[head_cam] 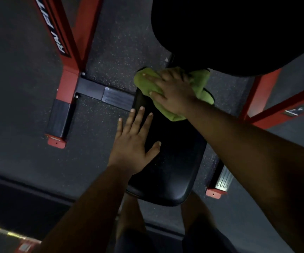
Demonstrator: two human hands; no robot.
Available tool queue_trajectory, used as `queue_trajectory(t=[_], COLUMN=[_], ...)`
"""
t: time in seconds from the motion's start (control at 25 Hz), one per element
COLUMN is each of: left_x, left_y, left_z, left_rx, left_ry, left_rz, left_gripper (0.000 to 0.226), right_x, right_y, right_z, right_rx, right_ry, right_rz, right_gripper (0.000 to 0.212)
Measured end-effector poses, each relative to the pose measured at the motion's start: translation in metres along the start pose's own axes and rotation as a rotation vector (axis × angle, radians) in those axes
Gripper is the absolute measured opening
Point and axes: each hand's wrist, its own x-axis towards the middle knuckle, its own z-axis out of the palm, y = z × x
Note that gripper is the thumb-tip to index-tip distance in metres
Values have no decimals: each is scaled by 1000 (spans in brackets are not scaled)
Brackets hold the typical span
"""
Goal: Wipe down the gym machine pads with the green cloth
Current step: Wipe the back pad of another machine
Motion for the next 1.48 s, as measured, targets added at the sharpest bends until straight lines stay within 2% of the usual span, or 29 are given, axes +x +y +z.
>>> queue_trajectory(t=[0.08,0.2,0.36,0.48,0.6,0.68,0.76,0.84,0.92,1.04,1.12,1.16,1.28,1.32,1.4,1.48], left_x=[1,0,-1,0,1,1,0,-1,-7,-40,-78,-97,-129,-130,-129,-136], left_y=[0,1,1,0,0,0,-1,-1,1,3,7,9,12,12,11,6], left_z=[0,-2,-6,-4,-3,-3,-3,-5,-9,-9,3,9,26,28,30,34], left_rx=[-8,-14,-36,-48,-32,-22,-22,-12,-21,-112,-147,-153,-194,-210,-229,-255], left_ry=[-13,-24,-24,-14,-1,1,2,10,93,242,209,171,137,151,167,187], left_rz=[-12,-18,-13,-11,-13,-8,-9,-3,-8,-72,-150,-186,-240,-243,-227,-207], left_gripper=[83,84,84,84,84,84,84,85,81,67,69,72,76,77,79,82], right_x=[9,-37,-118,-75,-8,1,-24,-72,-128,-180,-154,-127,-51,-38,-48,-91], right_y=[4,38,50,22,-17,-15,5,12,-2,-12,10,15,2,-12,-45,-75], right_z=[-3,0,12,7,-2,-2,0,7,17,16,5,0,-3,-3,2,12], right_rx=[4,79,84,23,-27,-20,15,87,98,-7,-115,-118,87,126,92,68], right_ry=[-32,-3,33,22,27,40,73,94,82,35,-15,-43,-61,-49,-13,16], right_rz=[-63,-45,167,228,75,16,11,122,213,105,-2,29,337,387,319,140], right_gripper=[67,65,63,61,58,58,59,59,60,64,74,79,81,79,73,69])
